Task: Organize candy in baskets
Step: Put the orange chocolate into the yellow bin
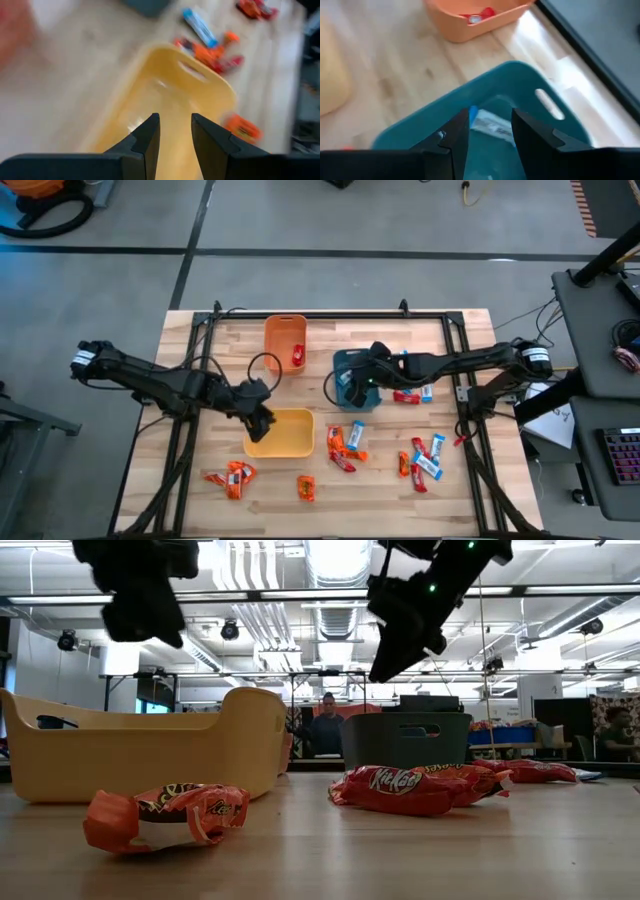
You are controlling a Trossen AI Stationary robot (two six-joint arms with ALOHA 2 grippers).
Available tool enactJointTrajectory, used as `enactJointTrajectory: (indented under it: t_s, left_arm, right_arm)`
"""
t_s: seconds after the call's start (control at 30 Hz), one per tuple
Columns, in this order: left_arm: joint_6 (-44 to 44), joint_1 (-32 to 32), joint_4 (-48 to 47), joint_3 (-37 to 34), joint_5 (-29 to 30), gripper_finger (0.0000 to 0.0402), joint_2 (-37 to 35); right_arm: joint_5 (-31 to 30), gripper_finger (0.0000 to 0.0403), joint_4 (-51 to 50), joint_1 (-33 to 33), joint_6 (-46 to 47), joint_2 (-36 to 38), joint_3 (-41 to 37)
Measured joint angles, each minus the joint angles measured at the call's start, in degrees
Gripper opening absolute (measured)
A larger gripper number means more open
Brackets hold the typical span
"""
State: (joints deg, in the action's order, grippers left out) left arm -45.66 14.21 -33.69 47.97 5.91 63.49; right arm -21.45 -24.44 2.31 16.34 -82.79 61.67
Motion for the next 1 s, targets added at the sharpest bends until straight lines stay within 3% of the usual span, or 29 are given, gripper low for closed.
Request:
enactJointTrajectory:
  t_s: [0.17, 0.37, 0.47, 0.6, 0.73, 1.0]
  left_arm:
    - [-10.45, 2.79, -2.51, 0.95, -7.09, 0.0095, -1.04]
    - [-21.95, 10.08, -15.41, 9.25, -7.13, 0.0095, -0.34]
    - [-27.73, 15.67, -19.83, 11.55, -3.05, 0.0095, 0.77]
    - [-40.76, 22.2, -19.94, 10.69, -0.9, 0.0095, 2.98]
    - [-55.65, 27.55, -19.96, 9.73, -5.47, 0.0095, 6.53]
    - [-70.48, 34.63, -19.57, 10.14, -6.67, 0.0098, 13.33]
  right_arm:
    - [3.92, 0.0134, -0.92, -0.07, -0.07, 1.3, 0.07]
    - [3.95, 0.0131, -1.53, -0.17, -0.57, 1.65, 0.07]
    - [3.95, 0.0134, -2.18, -0.17, -0.59, 1.66, 0.07]
    - [3.96, 0.014, -2.52, -0.17, -0.66, 1.67, 0.07]
    - [3.97, 0.0141, -2.46, -0.17, -1.89, 1.67, 0.07]
    - [3.99, 0.0143, -2.31, -0.17, -2.75, 1.67, 0.07]
